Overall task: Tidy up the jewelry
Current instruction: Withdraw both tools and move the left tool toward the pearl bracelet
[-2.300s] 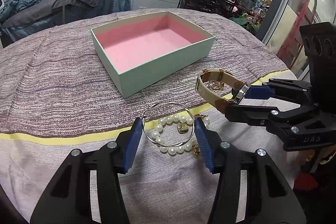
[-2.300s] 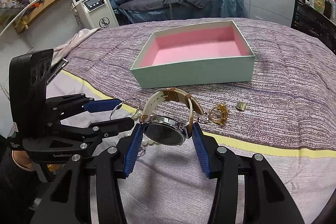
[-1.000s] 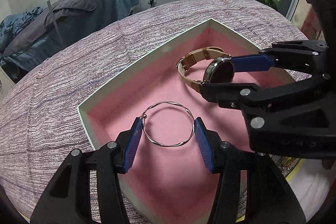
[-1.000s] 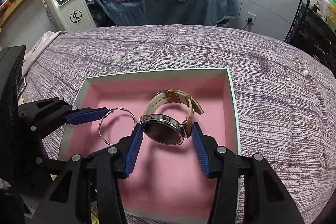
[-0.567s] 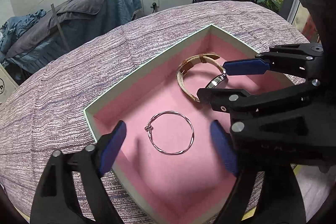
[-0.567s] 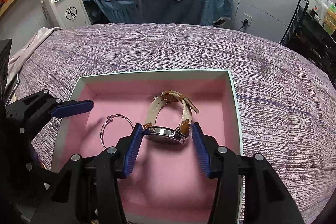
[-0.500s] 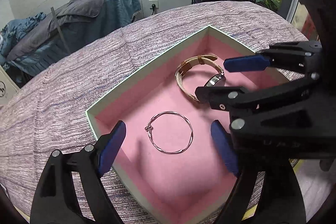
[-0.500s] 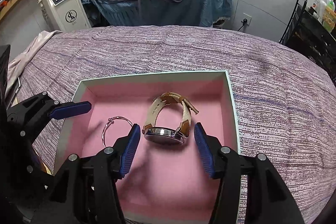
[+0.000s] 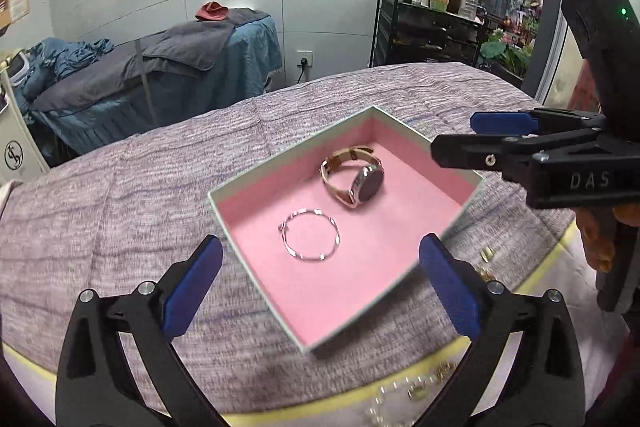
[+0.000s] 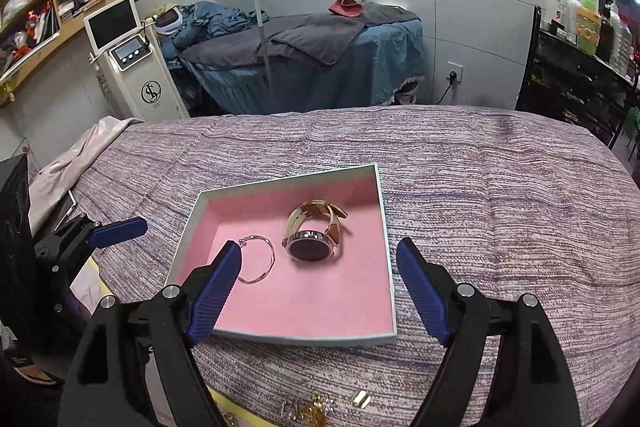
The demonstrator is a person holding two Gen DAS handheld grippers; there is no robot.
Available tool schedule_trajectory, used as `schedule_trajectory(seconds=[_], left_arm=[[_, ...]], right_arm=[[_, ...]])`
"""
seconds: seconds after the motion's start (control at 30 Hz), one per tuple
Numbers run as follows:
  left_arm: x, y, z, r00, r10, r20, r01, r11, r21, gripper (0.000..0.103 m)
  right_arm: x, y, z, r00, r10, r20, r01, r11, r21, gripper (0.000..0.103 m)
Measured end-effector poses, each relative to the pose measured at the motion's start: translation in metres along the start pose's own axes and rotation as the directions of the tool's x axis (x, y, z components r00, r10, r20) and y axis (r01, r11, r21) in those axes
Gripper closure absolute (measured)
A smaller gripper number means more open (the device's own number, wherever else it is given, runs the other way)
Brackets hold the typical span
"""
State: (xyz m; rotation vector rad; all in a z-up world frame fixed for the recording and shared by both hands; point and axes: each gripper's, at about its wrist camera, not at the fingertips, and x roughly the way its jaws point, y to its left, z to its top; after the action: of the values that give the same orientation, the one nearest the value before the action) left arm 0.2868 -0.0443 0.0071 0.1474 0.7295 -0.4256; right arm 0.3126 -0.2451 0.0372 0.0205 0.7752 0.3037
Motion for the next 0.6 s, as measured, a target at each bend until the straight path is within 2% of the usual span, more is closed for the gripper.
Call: schedule_trajectory(seconds=[0.43, 0.6], left_arm=[[-0.041, -0.009, -0.072, 0.999, 0.040, 0.001, -0.040, 0.997, -0.061, 0.006], [-0.046, -0.014, -0.093, 1.000, 0.022, -0.012, -0.023, 0.996, -0.090, 0.006]], right_arm=[[-0.033, 0.014, -0.066, 0.999, -0.032, 0.019, 0.033, 0.996, -0.079, 0.024], [-0.039, 0.016, -0.088, 1.000, -0.028, 0.004, 0.028, 0.996, -0.082, 0.024]])
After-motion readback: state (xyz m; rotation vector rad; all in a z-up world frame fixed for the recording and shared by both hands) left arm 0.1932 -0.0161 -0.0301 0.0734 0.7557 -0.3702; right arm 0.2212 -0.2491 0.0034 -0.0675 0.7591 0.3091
